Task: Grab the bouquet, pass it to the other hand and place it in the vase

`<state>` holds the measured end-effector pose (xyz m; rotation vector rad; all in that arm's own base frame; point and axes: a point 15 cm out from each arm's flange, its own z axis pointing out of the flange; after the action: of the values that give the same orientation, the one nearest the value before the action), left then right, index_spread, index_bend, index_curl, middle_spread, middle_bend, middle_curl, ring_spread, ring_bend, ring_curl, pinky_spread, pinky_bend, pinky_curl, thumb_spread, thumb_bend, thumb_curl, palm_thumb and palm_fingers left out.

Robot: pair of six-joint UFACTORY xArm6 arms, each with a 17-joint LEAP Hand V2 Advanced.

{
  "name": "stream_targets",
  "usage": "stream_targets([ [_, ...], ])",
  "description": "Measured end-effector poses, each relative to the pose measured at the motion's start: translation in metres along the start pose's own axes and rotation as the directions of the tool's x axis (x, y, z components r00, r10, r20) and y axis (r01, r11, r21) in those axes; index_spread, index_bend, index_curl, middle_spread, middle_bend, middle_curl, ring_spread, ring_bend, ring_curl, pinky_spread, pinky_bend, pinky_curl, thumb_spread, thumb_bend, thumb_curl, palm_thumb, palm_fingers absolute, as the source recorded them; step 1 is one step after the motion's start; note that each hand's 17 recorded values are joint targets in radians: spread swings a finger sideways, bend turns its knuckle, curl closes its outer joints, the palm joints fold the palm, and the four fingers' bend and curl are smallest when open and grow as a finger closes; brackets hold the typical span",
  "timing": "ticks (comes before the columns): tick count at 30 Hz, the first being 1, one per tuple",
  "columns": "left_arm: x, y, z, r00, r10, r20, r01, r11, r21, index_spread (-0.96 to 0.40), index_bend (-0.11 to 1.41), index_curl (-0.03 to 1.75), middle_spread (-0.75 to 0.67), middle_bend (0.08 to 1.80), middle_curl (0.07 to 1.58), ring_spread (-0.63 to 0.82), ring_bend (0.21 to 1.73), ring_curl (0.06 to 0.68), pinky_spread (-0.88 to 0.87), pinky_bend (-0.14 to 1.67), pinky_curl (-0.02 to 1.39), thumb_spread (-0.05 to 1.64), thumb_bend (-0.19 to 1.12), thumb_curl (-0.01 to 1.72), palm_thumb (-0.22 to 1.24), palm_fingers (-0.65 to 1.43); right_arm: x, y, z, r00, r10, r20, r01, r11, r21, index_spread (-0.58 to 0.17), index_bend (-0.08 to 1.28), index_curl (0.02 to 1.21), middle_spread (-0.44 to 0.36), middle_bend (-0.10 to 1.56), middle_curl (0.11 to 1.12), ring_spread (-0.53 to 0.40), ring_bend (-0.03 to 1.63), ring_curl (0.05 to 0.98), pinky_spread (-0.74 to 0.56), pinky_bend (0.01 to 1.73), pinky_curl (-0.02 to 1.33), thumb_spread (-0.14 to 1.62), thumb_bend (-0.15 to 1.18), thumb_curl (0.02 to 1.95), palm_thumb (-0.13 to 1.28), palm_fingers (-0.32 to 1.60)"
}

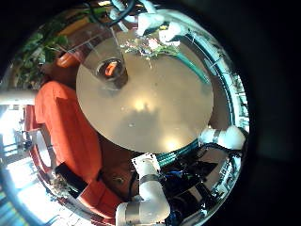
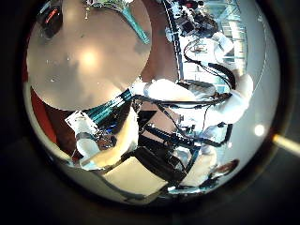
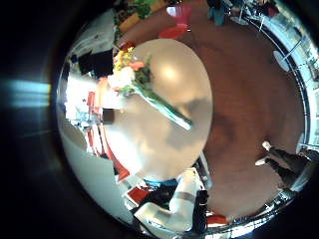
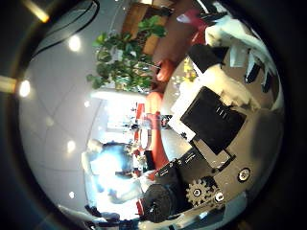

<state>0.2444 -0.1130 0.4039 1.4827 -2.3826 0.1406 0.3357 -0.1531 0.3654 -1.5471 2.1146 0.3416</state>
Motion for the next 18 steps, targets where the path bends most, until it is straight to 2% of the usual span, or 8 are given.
stream_targets([
  [1,-0.001,0.0,0.002,1.0,0.0,0.0,0.0,1.0,-0.003,0.11,0.17,0.32,0.4,0.19,0.33,0.55,0.42,0.22,0.51,0.2,0.32,1.1,-0.02,0.33,0.4,0.1,0.01,0.005,0.006,0.999,0.007,-0.048,-0.009,0.999,-0.04,-0.281,0.7,0.72,-0.143,1.12,0.67,-0.225,1.31,0.634,-0.4,1.18,0.71,0.99,-0.04,0.79,0.73,0.64],
  [2,-0.001,0.001,0.003,1.0,0.0,-0.001,0.0,1.0,-0.004,0.11,0.17,0.32,0.4,0.19,0.33,0.55,0.43,0.22,0.51,0.2,0.32,1.1,-0.02,0.33,0.4,0.1,0.02,0.008,0.01,0.996,0.016,-0.093,-0.023,0.997,-0.069,-0.292,0.64,0.69,-0.146,1.11,0.66,-0.225,1.29,0.624,-0.4,1.15,0.7,1.0,-0.04,0.77,0.72,0.55],
  [6,-0.001,0.0,0.003,1.0,0.002,-0.001,-0.002,1.0,-0.005,0.11,0.17,0.32,0.4,0.19,0.33,0.55,0.42,0.219,0.51,0.2,0.32,1.1,-0.02,0.33,0.4,0.11,0.049,0.006,0.049,0.971,0.04,-0.235,-0.079,0.984,-0.158,-0.322,0.57,0.63,-0.151,1.01,0.62,-0.215,1.18,0.571,-0.29,0.99,0.65,1.02,-0.03,0.69,0.69,0.25],
  [10,0.0,-0.002,0.005,1.0,0.003,-0.004,-0.003,1.0,-0.006,0.11,0.17,0.32,0.4,0.19,0.33,0.55,0.43,0.218,0.51,0.2,0.32,1.1,-0.02,0.33,0.4,0.11,0.06,0.015,0.103,0.966,0.056,-0.253,-0.12,0.963,-0.243,-0.327,0.55,0.59,-0.132,0.91,0.58,-0.17,1.09,0.518,-0.12,0.87,0.59,1.03,-0.03,0.63,0.67,0.14],
  [12,0.0,-0.002,0.006,1.0,0.007,-0.002,-0.007,1.0,-0.01,0.11,0.17,0.32,0.4,0.19,0.33,0.55,0.43,0.218,0.51,0.2,0.32,1.1,-0.02,0.33,0.4,0.11,0.055,0.013,0.116,0.963,0.051,-0.264,-0.121,0.959,-0.257,-0.313,0.53,0.57,-0.109,0.87,0.56,-0.14,1.05,0.497,-0.04,0.84,0.57,1.03,-0.03,0.61,0.65,0.12],
  [18,-0.002,0.002,0.01,1.0,0.0,-0.007,0.0,1.0,-0.019,0.11,0.17,0.32,0.4,0.19,0.33,0.55,0.43,0.217,0.51,0.2,0.32,1.11,-0.02,0.33,0.4,0.1,0.052,0.006,0.154,0.933,0.026,-0.359,-0.142,0.944,-0.298,-0.275,0.47,0.52,-0.072,0.78,0.52,-0.096,0.99,0.456,0.09,0.77,0.51,1.03,-0.04,0.53,0.58,0.14],
])
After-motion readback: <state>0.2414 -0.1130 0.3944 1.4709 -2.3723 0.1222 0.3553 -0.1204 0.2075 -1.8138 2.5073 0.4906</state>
